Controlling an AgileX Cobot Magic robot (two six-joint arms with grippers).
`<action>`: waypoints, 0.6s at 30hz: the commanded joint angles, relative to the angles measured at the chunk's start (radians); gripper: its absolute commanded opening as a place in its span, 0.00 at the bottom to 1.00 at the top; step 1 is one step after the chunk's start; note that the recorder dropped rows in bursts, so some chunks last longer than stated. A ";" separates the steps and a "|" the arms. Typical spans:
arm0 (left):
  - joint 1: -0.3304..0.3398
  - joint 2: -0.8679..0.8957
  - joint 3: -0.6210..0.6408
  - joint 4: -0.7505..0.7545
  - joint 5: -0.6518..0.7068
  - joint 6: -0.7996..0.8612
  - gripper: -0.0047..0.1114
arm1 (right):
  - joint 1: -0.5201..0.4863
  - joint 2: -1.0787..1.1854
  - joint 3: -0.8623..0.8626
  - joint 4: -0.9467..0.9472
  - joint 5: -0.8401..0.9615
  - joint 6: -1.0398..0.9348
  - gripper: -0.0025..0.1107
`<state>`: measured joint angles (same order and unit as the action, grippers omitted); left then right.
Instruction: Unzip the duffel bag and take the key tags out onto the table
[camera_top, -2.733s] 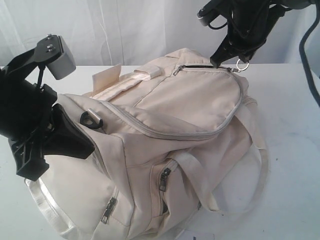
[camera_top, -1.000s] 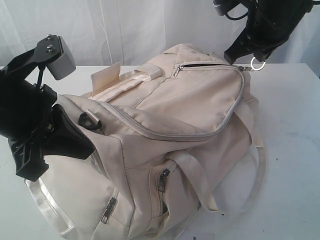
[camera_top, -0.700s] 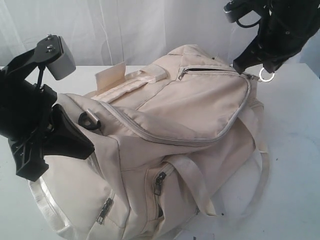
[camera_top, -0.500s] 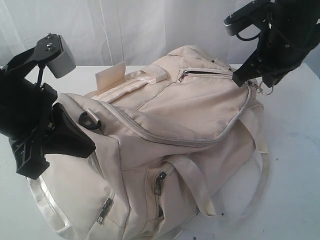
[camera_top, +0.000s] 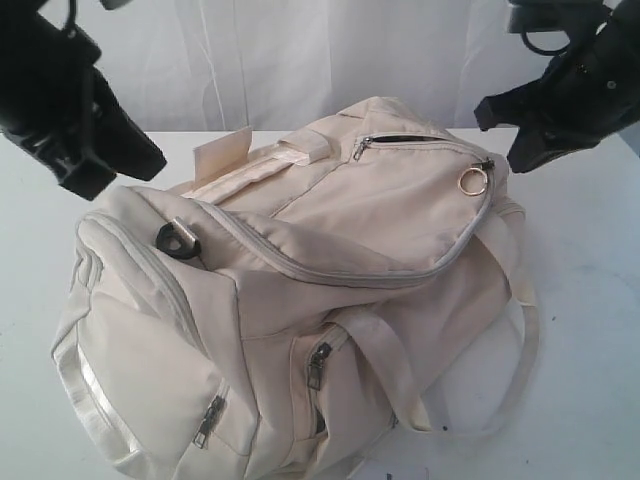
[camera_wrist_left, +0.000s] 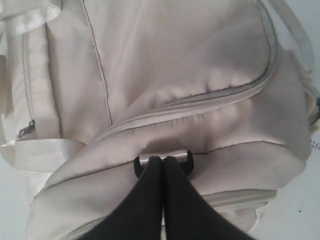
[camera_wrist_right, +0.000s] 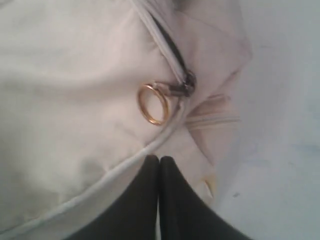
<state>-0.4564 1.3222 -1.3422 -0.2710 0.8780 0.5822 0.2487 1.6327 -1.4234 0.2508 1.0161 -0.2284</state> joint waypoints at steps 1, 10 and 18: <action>-0.001 0.089 -0.025 -0.006 0.040 -0.005 0.04 | -0.020 0.005 0.039 0.169 -0.087 -0.117 0.12; -0.004 0.102 -0.014 -0.052 0.067 0.032 0.04 | 0.012 0.090 0.052 0.159 -0.177 -0.118 0.58; -0.004 0.102 -0.014 -0.152 0.082 0.126 0.04 | 0.012 0.153 0.052 0.134 -0.246 -0.074 0.58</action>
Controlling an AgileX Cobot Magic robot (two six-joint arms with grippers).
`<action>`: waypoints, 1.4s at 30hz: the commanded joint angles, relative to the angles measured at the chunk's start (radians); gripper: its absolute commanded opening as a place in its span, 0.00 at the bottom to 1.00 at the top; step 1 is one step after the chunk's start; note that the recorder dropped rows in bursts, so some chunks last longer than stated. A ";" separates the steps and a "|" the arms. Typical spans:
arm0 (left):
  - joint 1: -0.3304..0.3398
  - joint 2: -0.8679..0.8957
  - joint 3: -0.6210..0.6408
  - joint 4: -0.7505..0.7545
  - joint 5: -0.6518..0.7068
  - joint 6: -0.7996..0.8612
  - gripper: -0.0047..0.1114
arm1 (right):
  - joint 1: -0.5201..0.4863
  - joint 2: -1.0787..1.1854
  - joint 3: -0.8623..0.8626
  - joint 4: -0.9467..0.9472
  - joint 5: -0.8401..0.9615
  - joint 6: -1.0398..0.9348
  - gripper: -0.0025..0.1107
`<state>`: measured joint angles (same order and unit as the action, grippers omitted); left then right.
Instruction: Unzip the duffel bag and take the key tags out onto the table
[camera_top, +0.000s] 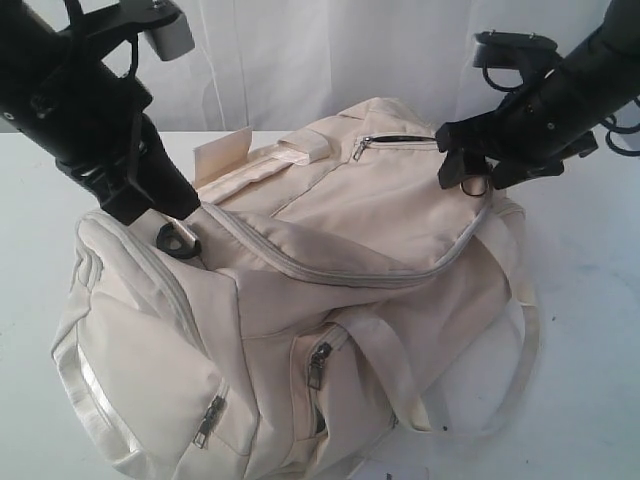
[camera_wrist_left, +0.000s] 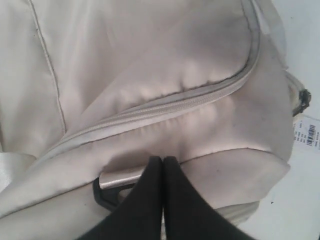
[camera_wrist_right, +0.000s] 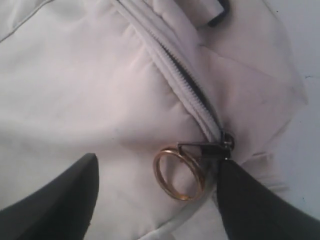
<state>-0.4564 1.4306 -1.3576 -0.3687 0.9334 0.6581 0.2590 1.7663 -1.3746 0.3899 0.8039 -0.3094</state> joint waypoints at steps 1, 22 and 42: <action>-0.004 -0.006 0.001 -0.056 0.027 0.052 0.04 | 0.001 0.025 0.003 -0.005 -0.034 0.008 0.58; -0.004 -0.006 0.001 -0.058 0.028 0.052 0.04 | -0.001 0.037 -0.001 -0.150 0.071 0.087 0.20; -0.004 -0.006 0.001 -0.072 0.046 0.052 0.04 | 0.000 -0.049 0.060 -0.162 0.294 0.003 0.18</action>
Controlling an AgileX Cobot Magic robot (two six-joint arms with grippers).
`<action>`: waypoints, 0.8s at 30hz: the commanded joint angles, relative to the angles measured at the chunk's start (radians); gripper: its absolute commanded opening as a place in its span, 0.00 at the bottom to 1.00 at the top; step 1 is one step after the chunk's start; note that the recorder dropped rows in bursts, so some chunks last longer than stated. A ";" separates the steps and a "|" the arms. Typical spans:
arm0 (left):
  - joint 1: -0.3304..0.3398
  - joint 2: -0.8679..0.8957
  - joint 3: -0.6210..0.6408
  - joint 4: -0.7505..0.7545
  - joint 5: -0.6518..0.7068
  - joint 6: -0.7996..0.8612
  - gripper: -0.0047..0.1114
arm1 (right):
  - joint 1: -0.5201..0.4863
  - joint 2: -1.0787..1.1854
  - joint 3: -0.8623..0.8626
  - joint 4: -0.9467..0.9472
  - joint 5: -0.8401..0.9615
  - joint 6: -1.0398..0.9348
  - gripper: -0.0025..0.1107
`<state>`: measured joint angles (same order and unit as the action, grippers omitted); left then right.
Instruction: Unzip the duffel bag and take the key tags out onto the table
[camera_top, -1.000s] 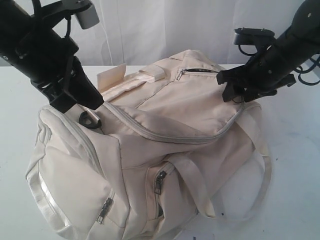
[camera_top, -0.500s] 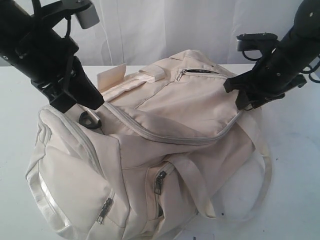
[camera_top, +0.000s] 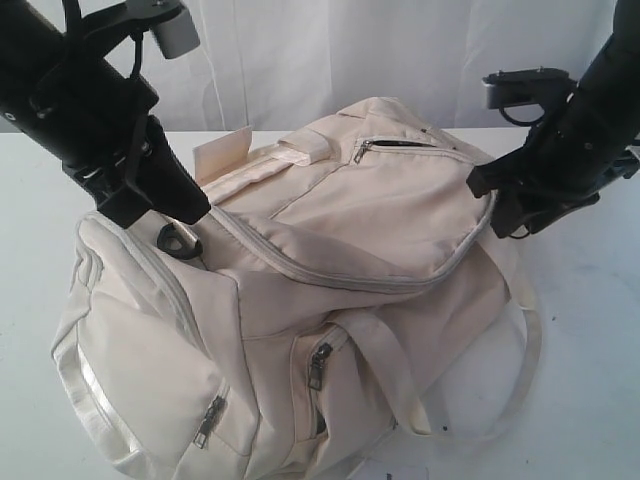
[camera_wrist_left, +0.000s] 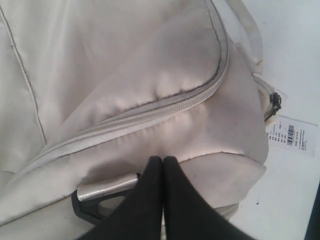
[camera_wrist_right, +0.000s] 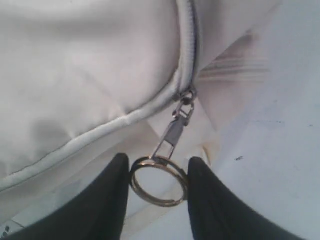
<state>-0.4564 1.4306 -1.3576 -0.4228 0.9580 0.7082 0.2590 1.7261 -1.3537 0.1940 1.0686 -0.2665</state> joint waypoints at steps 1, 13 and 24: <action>-0.004 -0.006 0.001 -0.018 0.021 0.002 0.04 | 0.000 -0.009 0.052 0.039 0.027 -0.045 0.18; -0.004 -0.006 0.001 -0.018 0.021 0.002 0.04 | 0.000 -0.009 0.179 0.260 0.033 -0.210 0.18; -0.004 -0.006 0.001 -0.020 0.020 0.002 0.04 | 0.000 -0.011 0.261 0.540 0.152 -0.423 0.18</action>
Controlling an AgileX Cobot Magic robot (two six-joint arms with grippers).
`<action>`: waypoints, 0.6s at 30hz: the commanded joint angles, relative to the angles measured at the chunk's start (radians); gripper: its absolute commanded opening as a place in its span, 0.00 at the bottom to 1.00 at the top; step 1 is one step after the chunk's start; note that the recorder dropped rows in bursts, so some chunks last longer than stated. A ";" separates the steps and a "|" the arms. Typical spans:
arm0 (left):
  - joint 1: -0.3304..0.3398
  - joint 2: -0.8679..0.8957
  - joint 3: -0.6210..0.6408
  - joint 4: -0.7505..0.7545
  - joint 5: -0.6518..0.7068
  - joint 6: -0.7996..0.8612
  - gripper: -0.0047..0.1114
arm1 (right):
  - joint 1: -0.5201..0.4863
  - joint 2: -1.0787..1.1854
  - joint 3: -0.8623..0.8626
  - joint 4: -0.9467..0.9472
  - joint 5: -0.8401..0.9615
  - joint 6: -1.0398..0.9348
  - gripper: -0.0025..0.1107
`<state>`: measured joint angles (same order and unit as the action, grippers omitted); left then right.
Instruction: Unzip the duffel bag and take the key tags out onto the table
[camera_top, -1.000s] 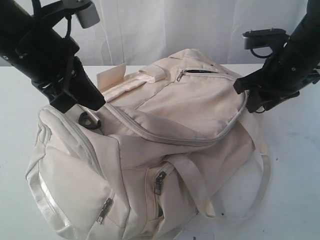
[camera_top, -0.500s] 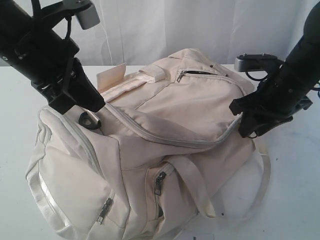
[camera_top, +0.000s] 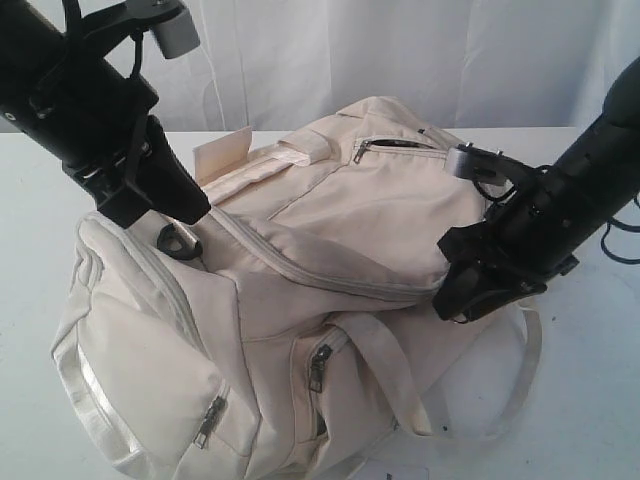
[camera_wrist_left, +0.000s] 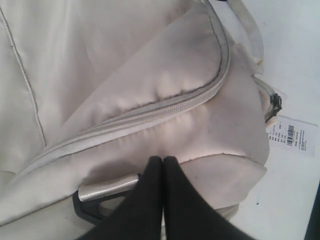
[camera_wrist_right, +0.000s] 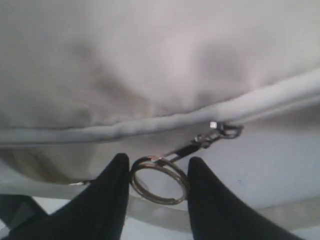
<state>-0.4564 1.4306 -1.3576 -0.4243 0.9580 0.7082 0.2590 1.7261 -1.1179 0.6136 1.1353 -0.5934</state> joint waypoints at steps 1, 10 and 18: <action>-0.004 -0.006 0.001 -0.018 0.020 0.002 0.04 | 0.000 -0.014 0.027 0.149 0.086 -0.119 0.18; -0.004 -0.006 0.001 -0.023 0.020 -0.006 0.04 | 0.002 -0.019 0.064 0.286 0.086 -0.221 0.18; -0.004 -0.012 0.001 -0.016 0.020 -0.015 0.04 | 0.061 -0.031 0.079 0.294 0.086 -0.240 0.18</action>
<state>-0.4564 1.4306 -1.3576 -0.4269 0.9580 0.7047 0.2935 1.7177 -1.0453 0.8792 1.1899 -0.8140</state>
